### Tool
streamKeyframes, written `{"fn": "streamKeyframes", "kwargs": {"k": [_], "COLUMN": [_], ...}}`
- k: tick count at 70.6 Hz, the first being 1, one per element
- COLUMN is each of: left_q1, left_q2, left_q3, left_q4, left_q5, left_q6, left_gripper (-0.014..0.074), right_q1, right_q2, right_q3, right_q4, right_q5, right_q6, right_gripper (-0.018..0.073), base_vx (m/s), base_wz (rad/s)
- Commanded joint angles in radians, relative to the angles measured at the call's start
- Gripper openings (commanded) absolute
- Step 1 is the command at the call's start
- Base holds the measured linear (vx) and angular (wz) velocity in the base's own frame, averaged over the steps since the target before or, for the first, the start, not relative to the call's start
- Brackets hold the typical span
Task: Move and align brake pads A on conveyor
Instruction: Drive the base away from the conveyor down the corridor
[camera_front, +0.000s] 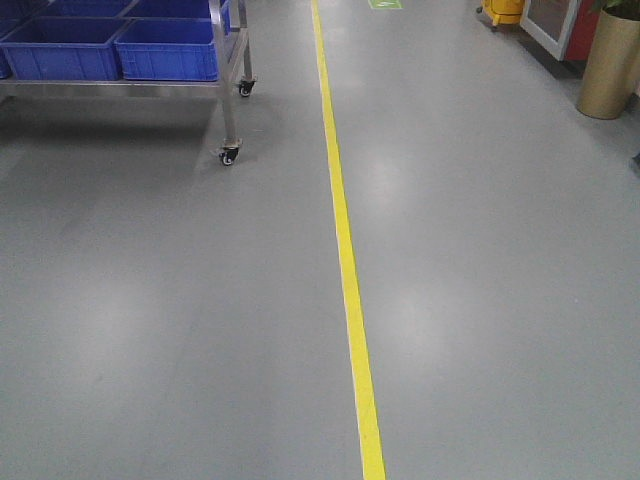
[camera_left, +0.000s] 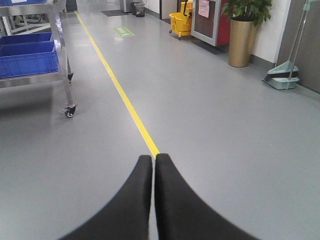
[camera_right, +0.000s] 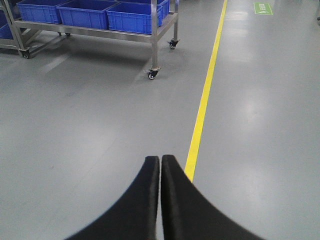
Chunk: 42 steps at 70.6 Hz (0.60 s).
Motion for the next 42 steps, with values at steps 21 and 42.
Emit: {"fn": "streamKeyframes", "kwargs": {"k": [21, 42], "left_q1": [-0.007, -0.007], "left_q2": [0.007, 0.007], "left_q3": [-0.026, -0.026], "left_q4": [-0.017, -0.017], "left_q5": [-0.061, -0.061], "left_q6": [-0.002, -0.002], "left_gripper": [-0.0006, -0.0006], "right_q1": [-0.003, -0.003], "right_q2": [0.009, 0.009], "right_q3": [-0.028, -0.028], "right_q4": [-0.008, -0.008], "right_q5": [-0.074, -0.074], "right_q6": [0.0, 0.0], "right_gripper": [-0.0009, -0.0009], "base_vx": [0.29, 0.18], "base_wz": [0.07, 0.32]}}
